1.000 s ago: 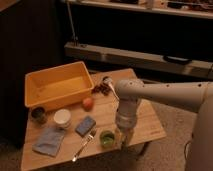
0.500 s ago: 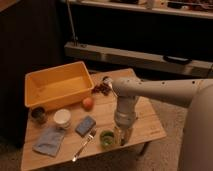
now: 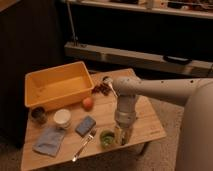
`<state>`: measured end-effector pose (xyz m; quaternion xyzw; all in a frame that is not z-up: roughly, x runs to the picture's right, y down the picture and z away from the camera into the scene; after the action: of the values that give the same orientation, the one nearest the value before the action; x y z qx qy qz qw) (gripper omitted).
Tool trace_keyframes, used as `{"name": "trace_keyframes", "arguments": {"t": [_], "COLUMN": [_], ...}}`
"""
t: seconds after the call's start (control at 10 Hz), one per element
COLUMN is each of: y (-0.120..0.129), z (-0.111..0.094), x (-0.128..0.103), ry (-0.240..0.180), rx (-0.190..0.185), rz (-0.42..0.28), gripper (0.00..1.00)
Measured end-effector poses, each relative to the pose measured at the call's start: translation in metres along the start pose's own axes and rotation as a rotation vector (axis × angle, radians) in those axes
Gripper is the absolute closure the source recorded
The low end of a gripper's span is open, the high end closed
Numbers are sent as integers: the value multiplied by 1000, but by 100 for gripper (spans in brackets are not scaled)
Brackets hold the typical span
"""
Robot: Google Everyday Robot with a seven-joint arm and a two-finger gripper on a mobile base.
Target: Place pepper in plastic cup
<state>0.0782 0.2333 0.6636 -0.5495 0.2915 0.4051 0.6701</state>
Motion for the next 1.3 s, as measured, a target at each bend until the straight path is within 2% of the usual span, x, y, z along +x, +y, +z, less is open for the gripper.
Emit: {"name": "trace_keyframes", "arguments": {"t": [0.2, 0.4, 0.7, 1.0, 1.3], "y": [4, 8, 8, 8, 9], "z": [-1, 2, 5, 5, 1], "x": [-4, -11, -12, -12, -15], "ry": [22, 61, 95, 119, 125], "rx": [1, 2, 3, 13, 24], "rz": [-23, -49, -53, -50, -50], "gripper": [96, 96, 96, 96, 96]}}
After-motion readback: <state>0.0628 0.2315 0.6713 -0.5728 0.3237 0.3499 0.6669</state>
